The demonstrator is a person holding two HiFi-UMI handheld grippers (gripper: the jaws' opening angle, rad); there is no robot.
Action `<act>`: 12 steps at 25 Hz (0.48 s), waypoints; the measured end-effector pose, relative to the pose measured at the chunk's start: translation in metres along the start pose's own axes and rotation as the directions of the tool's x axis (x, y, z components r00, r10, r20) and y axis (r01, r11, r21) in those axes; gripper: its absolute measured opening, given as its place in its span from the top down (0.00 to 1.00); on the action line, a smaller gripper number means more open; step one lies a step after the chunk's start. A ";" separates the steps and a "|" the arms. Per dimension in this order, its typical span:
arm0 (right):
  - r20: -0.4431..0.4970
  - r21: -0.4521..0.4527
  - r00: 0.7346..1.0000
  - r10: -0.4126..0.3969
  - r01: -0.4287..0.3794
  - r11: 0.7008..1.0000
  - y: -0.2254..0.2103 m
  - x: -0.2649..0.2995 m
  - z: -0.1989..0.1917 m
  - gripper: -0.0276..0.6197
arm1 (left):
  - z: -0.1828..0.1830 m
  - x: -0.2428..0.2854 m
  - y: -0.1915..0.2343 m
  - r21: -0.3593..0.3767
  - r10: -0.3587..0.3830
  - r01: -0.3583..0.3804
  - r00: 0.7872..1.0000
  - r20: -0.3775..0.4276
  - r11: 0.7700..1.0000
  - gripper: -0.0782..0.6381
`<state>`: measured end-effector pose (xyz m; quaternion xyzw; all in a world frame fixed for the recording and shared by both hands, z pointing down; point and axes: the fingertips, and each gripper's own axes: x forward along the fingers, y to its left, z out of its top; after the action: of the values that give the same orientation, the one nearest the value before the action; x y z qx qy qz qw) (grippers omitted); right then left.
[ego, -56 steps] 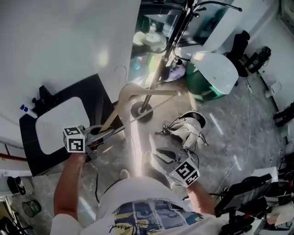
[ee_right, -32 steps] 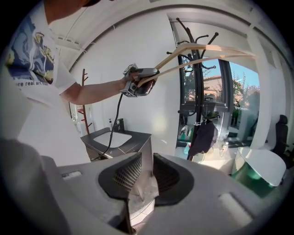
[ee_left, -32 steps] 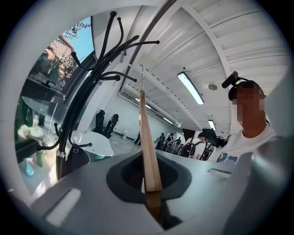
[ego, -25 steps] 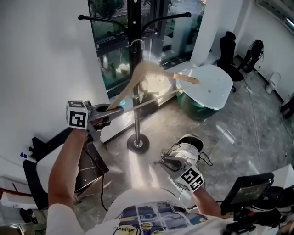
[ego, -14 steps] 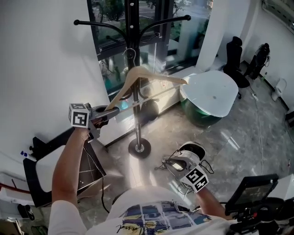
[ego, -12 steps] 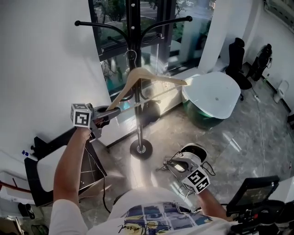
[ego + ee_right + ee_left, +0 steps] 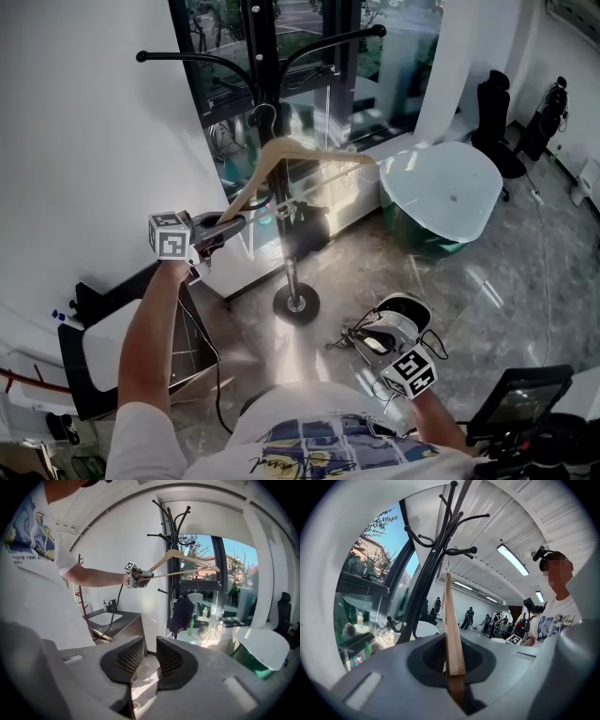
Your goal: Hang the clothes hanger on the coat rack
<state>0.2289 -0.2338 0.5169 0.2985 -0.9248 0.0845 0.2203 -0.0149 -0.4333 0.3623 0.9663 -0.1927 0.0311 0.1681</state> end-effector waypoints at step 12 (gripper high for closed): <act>-0.002 0.014 1.000 0.010 -0.010 1.000 -0.009 0.002 -0.004 0.84 | 0.002 -0.002 0.027 0.049 0.127 -0.129 0.991 0.029 0.990 0.83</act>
<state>0.2345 -0.2411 0.5219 0.2952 -0.9255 0.0924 0.2185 -0.0273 -0.4569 0.3689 0.9562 -0.2556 0.0342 0.1387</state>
